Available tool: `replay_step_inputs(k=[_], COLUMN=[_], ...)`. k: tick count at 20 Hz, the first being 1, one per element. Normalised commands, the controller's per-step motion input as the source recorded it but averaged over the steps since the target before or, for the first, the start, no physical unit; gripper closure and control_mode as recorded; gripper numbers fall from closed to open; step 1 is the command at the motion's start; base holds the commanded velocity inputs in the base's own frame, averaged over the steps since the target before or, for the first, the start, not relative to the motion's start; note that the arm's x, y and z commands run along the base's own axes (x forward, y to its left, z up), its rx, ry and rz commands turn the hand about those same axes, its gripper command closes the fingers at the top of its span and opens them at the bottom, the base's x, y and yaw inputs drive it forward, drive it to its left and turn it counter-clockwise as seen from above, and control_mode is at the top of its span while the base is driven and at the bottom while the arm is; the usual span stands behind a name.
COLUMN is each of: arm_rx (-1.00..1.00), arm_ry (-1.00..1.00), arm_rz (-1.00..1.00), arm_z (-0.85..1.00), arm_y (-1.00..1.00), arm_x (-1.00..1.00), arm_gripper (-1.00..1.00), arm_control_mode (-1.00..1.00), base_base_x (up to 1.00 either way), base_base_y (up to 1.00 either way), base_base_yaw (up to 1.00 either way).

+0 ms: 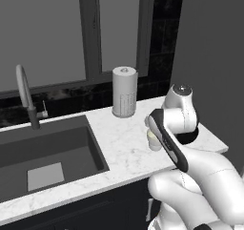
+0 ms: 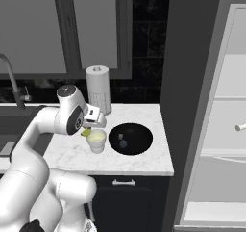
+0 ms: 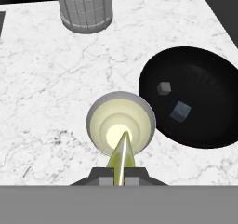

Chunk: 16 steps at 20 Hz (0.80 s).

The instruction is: Grab a lemon wedge from the fridge and one ice cube from the ice bowl, and put them in the glass of lemonade.

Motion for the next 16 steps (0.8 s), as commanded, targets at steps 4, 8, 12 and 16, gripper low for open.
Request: replay_step_inputs(k=[4, 8, 12, 16], arm_rx=[0.00, 0.00, 0.00, 0.00], arm_ry=[0.04, 0.08, 0.02, 0.02], arm_rz=[0.01, 0.01, 0.00, 0.00], arm_z=[0.00, 0.00, -0.01, 0.00], arm_y=[0.00, 0.00, 0.00, 0.00], arm_x=[0.17, 0.25, 0.24, 0.34], arm_gripper=[1.00, 1.00, 1.00, 1.00], arm_control_mode=[-1.00, -1.00, -1.00, -1.00], base_base_x=[0.00, 0.00, 0.00, 0.00], base_base_y=[0.00, 0.00, 0.00, 0.00], base_base_yaw=[0.00, 0.00, 0.00, 0.00])
